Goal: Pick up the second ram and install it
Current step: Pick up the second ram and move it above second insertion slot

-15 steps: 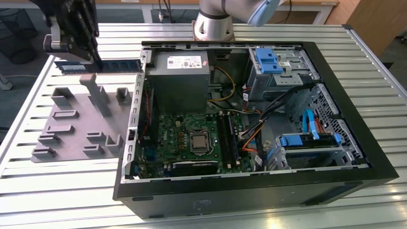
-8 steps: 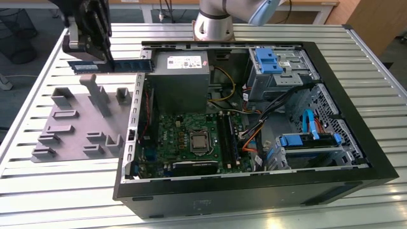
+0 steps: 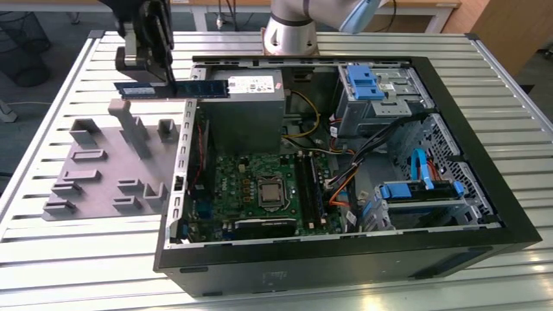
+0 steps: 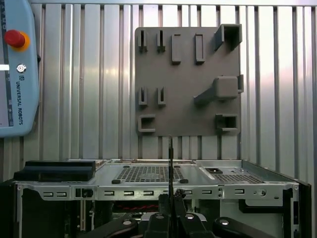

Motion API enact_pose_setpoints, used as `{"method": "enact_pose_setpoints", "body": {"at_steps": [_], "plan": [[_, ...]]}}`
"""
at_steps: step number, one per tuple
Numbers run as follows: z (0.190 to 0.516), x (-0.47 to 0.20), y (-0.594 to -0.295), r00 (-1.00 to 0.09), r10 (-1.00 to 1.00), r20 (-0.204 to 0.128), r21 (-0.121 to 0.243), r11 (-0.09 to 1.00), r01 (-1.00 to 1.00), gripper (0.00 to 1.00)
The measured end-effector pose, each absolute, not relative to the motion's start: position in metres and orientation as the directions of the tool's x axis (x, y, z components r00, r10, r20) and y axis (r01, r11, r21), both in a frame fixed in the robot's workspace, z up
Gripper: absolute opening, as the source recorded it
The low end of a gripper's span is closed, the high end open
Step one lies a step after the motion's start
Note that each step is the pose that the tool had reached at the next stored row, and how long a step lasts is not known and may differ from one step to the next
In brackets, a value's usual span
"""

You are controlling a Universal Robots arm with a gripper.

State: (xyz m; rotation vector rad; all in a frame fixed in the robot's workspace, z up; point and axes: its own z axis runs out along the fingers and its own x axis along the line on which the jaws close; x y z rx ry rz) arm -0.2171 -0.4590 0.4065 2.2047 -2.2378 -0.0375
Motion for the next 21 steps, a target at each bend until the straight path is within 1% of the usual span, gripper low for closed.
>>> {"method": "enact_pose_setpoints", "body": {"at_steps": [21], "plan": [[0.407,-0.150,-0.459,-0.016,-1.000,-0.017,0.017,0.015,-1.000,0.14]]}}
